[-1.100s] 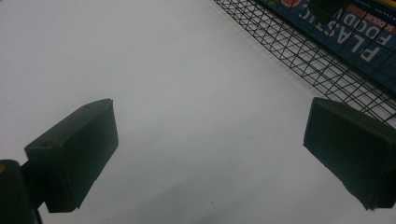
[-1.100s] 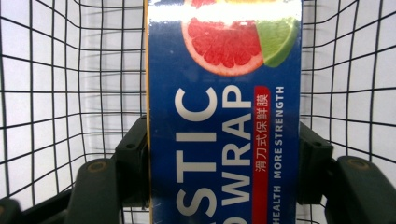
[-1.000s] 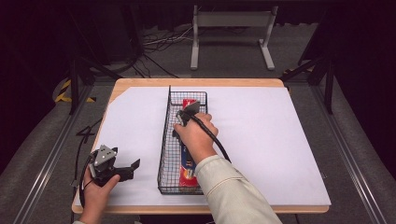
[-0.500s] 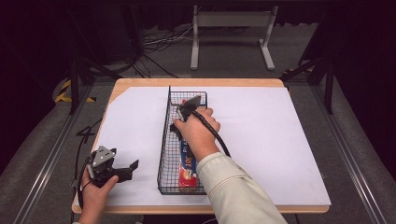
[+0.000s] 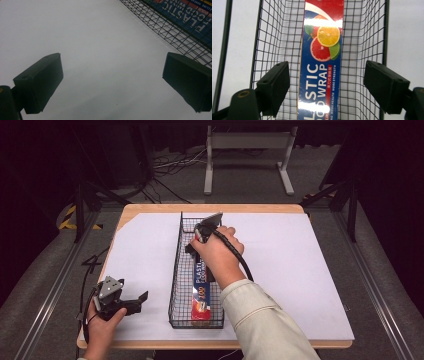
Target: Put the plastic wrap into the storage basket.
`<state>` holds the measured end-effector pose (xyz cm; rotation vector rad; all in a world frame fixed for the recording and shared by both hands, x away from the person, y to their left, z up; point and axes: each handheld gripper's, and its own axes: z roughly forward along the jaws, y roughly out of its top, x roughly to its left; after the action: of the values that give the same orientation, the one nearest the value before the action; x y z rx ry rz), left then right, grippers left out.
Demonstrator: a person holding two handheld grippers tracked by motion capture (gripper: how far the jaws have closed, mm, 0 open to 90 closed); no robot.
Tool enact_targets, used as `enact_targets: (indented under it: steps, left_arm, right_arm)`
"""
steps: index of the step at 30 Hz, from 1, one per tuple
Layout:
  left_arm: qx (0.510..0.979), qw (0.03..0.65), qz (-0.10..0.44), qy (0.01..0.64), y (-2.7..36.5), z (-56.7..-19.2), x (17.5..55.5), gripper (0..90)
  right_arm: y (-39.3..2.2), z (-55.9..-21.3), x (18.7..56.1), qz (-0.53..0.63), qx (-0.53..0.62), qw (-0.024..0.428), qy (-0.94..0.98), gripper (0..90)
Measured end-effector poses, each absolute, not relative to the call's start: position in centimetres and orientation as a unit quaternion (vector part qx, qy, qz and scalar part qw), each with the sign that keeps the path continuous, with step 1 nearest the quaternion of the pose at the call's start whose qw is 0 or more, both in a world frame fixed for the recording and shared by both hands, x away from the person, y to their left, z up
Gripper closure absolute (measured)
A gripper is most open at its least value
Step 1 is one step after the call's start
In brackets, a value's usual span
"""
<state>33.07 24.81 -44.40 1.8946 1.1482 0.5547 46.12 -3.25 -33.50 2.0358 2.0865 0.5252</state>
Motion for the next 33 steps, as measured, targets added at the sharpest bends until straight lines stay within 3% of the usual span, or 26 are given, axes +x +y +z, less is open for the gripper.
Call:
enact_targets:
  steps: [33]
  left_arm:
    - [0.753,0.411,0.222,0.464,25.0,-44.8,33.5,3.7]
  right_arm:
    - [-11.4,-28.5,44.2,0.226,0.612,0.099,0.751,17.2]
